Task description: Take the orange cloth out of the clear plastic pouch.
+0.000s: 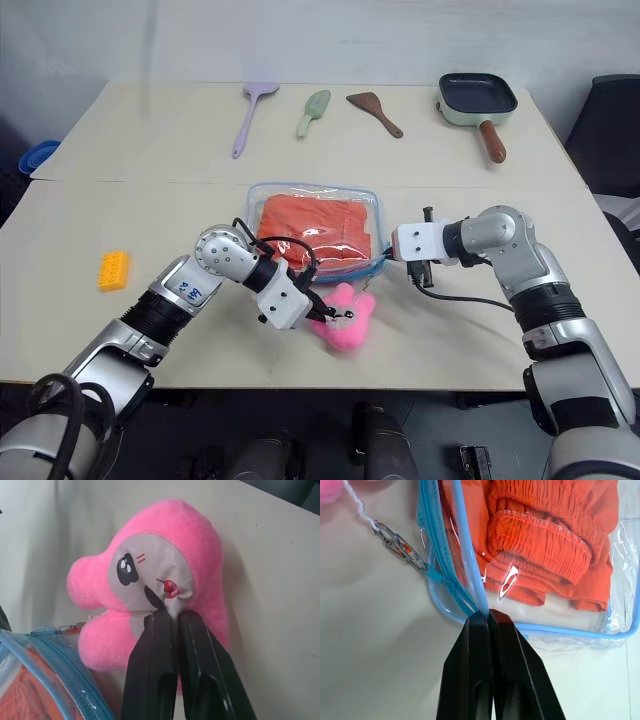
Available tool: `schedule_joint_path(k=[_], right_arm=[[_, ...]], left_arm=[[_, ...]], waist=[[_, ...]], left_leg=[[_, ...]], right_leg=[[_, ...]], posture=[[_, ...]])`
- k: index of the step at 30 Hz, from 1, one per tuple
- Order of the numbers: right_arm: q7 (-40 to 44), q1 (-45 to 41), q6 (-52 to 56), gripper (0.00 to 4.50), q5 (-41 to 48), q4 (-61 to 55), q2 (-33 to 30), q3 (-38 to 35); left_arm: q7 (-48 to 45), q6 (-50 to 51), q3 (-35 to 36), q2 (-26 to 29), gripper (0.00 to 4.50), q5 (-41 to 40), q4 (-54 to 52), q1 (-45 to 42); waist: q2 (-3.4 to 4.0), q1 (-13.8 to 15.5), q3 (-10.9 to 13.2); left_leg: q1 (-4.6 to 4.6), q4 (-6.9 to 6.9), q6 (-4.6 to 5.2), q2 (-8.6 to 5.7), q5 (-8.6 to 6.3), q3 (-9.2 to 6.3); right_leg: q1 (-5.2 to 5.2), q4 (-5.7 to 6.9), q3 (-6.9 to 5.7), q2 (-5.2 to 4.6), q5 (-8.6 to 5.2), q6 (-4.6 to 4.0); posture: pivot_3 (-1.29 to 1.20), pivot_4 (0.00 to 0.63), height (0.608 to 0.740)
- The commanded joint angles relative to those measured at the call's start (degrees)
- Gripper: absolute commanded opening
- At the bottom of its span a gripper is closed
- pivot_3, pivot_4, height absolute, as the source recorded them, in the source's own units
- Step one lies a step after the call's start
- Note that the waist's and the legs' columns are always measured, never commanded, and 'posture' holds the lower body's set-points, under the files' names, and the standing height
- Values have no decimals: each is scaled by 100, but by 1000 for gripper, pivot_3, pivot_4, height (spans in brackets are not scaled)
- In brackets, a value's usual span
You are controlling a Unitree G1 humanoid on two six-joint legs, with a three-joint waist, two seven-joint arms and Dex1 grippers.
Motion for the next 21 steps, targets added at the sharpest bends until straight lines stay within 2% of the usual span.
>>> schedule_joint_path(k=[1, 5, 10, 21], right_arm=[[-135, -67, -170, 16, -7, 38, -51, -159], [-222, -113, -246, 16, 43, 70, -123, -262], [-261, -109, -395, 16, 80, 165, -195, -310], [-274, 114, -911, 16, 212, 94, -384, -391]], left_arm=[[48, 488, 320, 229, 0, -119, -84, 131], [-63, 1638, 881, 710, 0, -766, -756, 578], [59, 2583, 1515, 1399, 0, -1138, -1448, 1238], [615, 3223, 2813, 2522, 0, -1268, -2009, 2779]], waist=[[0, -1, 0], [3, -90, 2], [10, -139, 6], [15, -152, 9]], left_leg=[[0, 0, 0, 0, 0, 0], [-1, -2, 0, 5, 0, -1], [-2, -4, -3, 10, 1, -7], [0, -14, -5, 11, 0, -9]], right_leg=[[0, 0, 0, 0, 0, 0], [-4, 2, 0, 2, 0, -1], [-6, 1, -3, 3, -2, -4], [-9, -3, -1, 0, -3, -7]], posture=[[0, 150, 740], [0, 150, 740], [0, 150, 740], [0, 150, 740]])
